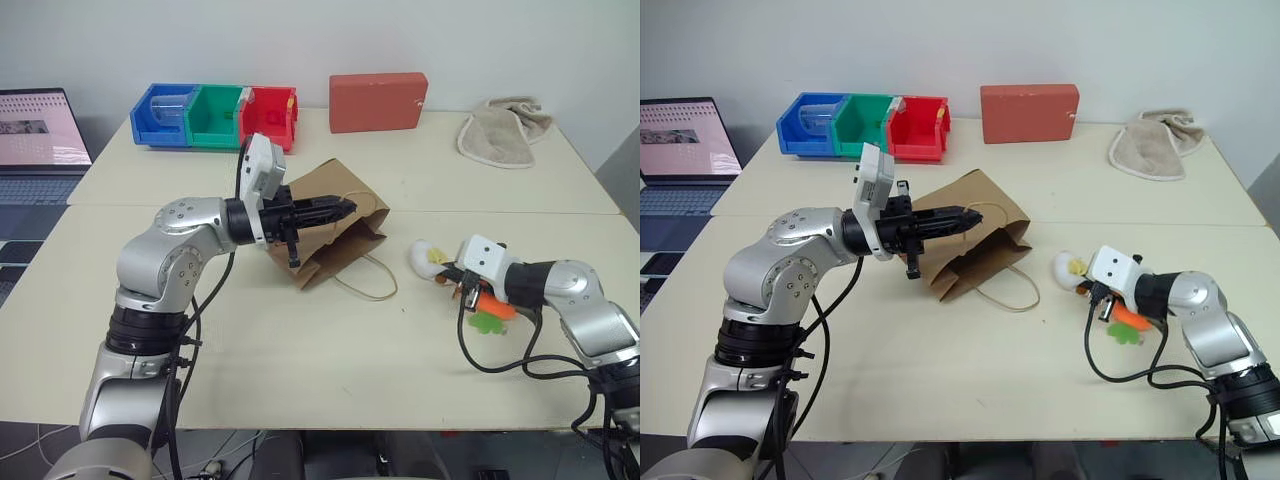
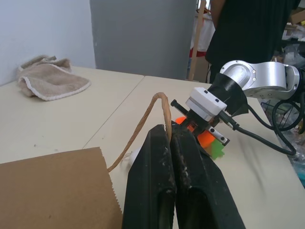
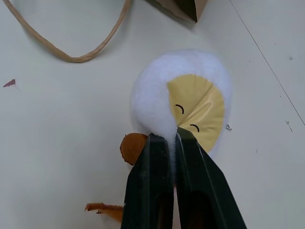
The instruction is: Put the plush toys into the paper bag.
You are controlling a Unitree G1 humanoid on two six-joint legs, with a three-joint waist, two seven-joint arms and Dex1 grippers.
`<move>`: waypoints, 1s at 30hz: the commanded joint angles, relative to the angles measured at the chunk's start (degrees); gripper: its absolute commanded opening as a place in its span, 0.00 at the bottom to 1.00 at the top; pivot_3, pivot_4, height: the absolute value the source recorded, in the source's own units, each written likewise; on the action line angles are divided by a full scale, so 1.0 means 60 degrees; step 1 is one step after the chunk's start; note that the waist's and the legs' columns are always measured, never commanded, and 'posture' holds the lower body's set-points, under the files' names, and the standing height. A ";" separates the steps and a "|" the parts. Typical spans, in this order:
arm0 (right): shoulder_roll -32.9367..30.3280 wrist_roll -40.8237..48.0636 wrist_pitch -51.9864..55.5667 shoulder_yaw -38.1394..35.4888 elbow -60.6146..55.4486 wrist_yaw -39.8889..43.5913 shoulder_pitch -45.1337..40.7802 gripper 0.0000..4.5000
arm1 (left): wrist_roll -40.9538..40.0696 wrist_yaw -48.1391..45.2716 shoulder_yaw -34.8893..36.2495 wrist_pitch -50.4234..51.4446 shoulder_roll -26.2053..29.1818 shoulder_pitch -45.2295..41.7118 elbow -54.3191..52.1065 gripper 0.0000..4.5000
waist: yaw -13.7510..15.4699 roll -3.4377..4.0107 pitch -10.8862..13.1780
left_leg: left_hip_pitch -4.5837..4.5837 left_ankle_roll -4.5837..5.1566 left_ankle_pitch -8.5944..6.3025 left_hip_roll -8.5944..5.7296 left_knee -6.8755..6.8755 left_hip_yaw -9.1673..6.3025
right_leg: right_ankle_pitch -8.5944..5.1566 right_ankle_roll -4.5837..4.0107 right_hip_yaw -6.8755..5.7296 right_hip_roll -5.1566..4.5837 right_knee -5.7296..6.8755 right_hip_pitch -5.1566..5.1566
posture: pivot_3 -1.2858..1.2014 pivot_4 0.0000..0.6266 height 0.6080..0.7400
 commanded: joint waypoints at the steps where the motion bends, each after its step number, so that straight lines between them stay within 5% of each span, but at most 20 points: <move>1: -0.0541 0.0719 0.0044 -0.0535 -0.1092 0.0964 -0.0179 0.01 | -0.0015 -0.0271 0.0289 -0.0155 0.0304 -0.0061 0.0066 0.00 | 0.0000 0.0002 0.0001 | -0.0001 0.0000 0.0000 0.0000 0.0000 -0.0001 | 0.0000 0.0000 -0.0001 0.0000 0.0000 0.0000 | 0.52 0.24 1.00; 8: -0.0745 0.2359 0.1673 -0.0447 -0.3263 0.2008 -0.0831 0.01 | -0.0350 -0.0892 0.0587 -0.0004 0.0787 -0.0274 0.0461 0.00 | -0.0012 0.0011 0.0007 | -0.0006 0.0000 -0.0001 0.0002 -0.0003 -0.0010 | -0.0001 -0.0001 -0.0008 0.0002 -0.0003 -0.0001 | 0.52 0.24 1.00; 21: 0.3279 0.0262 0.1687 0.1890 -0.1013 -0.0578 -0.2695 0.01 | -0.0919 -0.1226 0.0960 0.0571 0.1250 -0.0497 0.0107 0.00 | -0.0024 0.0012 0.0007 | -0.0046 -0.0001 0.0000 0.0001 0.0005 -0.0018 | 0.0002 -0.0002 -0.0013 0.0002 0.0009 -0.0044 | 0.52 0.24 1.00; 30: 0.4807 -0.0562 0.1193 0.2193 0.0175 -0.1670 -0.3411 0.01 | -0.1111 -0.0987 0.1162 0.0776 0.1236 -0.0705 0.0346 0.00 | -0.0018 0.0012 0.0007 | -0.0061 -0.0003 0.0002 0.0001 0.0005 -0.0016 | 0.0007 -0.0009 -0.0012 0.0003 0.0019 -0.0066 | 0.52 0.24 1.00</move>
